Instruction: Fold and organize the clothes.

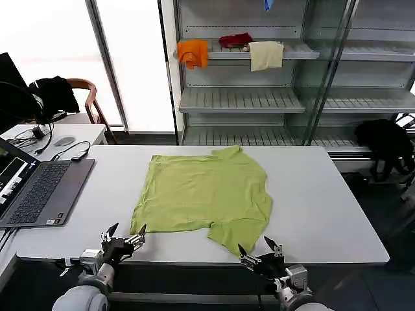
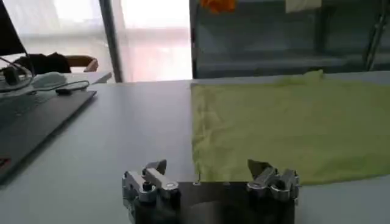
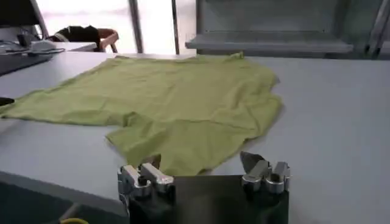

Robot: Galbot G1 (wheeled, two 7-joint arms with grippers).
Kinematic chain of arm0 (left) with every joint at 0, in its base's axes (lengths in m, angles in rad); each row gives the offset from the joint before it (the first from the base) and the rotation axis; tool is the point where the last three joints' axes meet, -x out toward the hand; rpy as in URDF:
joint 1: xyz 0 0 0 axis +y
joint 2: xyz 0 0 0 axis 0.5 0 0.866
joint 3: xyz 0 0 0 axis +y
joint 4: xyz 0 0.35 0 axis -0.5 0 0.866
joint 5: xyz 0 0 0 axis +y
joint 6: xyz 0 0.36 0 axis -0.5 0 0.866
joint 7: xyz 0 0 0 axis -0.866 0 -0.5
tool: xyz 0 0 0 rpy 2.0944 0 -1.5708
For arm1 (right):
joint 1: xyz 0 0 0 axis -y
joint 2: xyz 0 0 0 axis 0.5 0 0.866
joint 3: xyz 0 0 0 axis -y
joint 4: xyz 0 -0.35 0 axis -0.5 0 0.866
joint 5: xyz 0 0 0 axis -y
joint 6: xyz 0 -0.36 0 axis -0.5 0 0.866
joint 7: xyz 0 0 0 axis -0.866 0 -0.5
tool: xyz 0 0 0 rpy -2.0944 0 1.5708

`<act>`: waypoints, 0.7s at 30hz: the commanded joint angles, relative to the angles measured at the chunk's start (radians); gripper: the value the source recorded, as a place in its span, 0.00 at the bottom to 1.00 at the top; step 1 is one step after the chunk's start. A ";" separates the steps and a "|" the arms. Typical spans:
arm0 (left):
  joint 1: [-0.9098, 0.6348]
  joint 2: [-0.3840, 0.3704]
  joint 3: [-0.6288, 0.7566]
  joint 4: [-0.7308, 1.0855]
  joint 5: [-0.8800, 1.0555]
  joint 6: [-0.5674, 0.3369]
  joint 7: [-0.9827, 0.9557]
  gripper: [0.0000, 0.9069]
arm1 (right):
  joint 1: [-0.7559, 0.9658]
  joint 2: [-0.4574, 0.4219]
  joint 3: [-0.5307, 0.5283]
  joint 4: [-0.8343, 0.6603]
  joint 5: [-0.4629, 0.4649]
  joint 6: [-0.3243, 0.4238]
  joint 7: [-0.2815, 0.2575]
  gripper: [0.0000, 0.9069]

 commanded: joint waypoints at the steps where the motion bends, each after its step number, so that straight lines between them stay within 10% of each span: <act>1: -0.007 0.000 -0.005 0.027 0.004 0.004 -0.001 0.72 | 0.004 0.005 -0.009 -0.014 -0.002 0.003 0.000 0.71; 4: -0.004 0.001 -0.002 0.029 0.008 0.002 0.002 0.12 | 0.008 0.003 -0.014 -0.016 -0.004 0.002 0.003 0.52; 6: -0.006 -0.001 0.000 0.038 0.014 0.001 0.003 0.02 | 0.008 0.002 -0.014 -0.016 -0.008 0.002 0.001 0.36; 11: -0.005 -0.001 0.004 0.051 0.023 -0.012 0.008 0.01 | 0.006 0.002 -0.014 -0.018 -0.017 0.005 0.000 0.01; 21: 0.002 -0.002 0.005 0.048 0.023 -0.009 0.025 0.01 | 0.000 0.001 -0.020 -0.011 -0.034 0.011 -0.001 0.00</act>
